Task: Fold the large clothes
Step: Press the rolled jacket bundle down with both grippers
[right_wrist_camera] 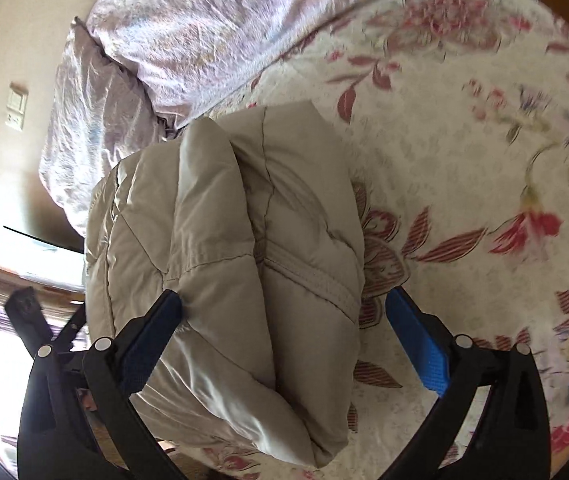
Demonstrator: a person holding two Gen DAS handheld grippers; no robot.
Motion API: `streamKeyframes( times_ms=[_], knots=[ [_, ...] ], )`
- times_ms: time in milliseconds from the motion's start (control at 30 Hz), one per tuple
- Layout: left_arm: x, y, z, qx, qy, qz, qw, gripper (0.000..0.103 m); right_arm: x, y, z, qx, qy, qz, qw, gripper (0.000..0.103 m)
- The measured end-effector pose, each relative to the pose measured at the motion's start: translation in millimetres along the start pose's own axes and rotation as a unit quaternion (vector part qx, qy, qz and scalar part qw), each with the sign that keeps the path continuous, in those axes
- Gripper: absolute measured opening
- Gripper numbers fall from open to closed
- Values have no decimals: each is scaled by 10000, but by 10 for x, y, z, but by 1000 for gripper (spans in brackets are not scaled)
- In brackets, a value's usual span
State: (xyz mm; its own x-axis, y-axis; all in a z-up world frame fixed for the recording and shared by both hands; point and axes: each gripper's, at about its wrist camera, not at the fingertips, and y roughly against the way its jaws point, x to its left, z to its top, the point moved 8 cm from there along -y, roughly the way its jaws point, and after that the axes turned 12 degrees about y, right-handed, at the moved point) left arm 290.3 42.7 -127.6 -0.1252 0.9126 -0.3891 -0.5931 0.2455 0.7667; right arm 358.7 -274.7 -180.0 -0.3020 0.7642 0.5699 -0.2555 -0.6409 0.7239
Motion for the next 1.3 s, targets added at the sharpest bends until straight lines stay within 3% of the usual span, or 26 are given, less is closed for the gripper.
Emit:
streamKeyframes(
  times_ms=[200,333,433,667,900,1100,1300],
  knots=[
    [44,-86,-46,280,296,-307,9987,101,68,-287,-78,437,-199,750,9960,102],
    [51,-113,-65,360,367,-381,9979,101,273,-409,-49,623,103,881,9941,102],
    [62,-105,-63,334,335,-328,9983,101,418,-476,-31,723,479,735,9935,102],
    [112,-87,-162,704,539,-680,9937,101,438,-500,-28,754,450,807,9929,102],
    [155,-234,-252,1064,1121,-1252,9800,101,324,-530,12,781,384,819,9928,102],
    [80,-422,-275,1336,1787,-2001,9540,101,323,-550,2,758,374,836,9929,102],
    [27,-451,-292,1262,1850,-2116,9514,101,353,-580,22,777,400,830,9927,102]
  ],
)
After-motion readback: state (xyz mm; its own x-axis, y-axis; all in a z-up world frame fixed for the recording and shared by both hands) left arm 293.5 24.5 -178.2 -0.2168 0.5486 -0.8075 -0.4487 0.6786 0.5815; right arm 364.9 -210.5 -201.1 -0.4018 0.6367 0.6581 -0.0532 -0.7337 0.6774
